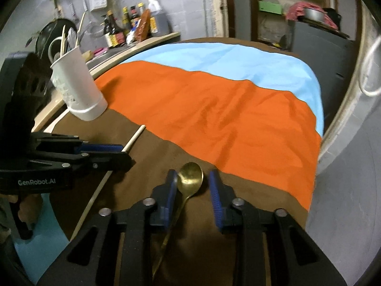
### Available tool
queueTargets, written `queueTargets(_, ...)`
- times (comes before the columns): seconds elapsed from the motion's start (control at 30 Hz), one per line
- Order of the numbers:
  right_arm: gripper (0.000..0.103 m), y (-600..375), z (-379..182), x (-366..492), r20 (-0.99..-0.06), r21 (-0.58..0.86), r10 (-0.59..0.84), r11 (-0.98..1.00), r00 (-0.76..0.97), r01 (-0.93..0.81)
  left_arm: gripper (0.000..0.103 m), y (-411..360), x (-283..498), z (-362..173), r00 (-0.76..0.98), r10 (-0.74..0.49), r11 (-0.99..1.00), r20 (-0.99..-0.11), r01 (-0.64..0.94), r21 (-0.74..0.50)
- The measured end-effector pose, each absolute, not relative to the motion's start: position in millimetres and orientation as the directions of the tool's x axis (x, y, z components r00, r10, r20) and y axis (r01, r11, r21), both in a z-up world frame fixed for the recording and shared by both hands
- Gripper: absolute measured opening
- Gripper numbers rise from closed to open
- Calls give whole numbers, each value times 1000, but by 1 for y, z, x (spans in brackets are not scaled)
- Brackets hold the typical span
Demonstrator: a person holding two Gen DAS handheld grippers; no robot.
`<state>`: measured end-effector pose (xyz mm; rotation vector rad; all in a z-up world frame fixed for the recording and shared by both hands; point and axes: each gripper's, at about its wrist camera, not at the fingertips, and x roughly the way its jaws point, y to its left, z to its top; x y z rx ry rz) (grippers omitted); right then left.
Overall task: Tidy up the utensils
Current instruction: 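Grasp the wooden chopstick with the left gripper while the right gripper grasps the gold spoon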
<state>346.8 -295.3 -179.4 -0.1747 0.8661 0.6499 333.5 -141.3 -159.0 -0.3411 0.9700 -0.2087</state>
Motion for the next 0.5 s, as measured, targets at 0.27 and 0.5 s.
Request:
queueTargets(0.27, 6, -293, -177, 351, -763, 133, 467, 790, 447, -599, 13, -146, 340, -157, 509, -314, 940, -801, 49, -337)
queueTargets(0.5, 3, -294, -167, 340, -752, 136, 448, 823, 484, -552, 8, -143, 343, -152, 478, -329, 937, -815, 53, -347)
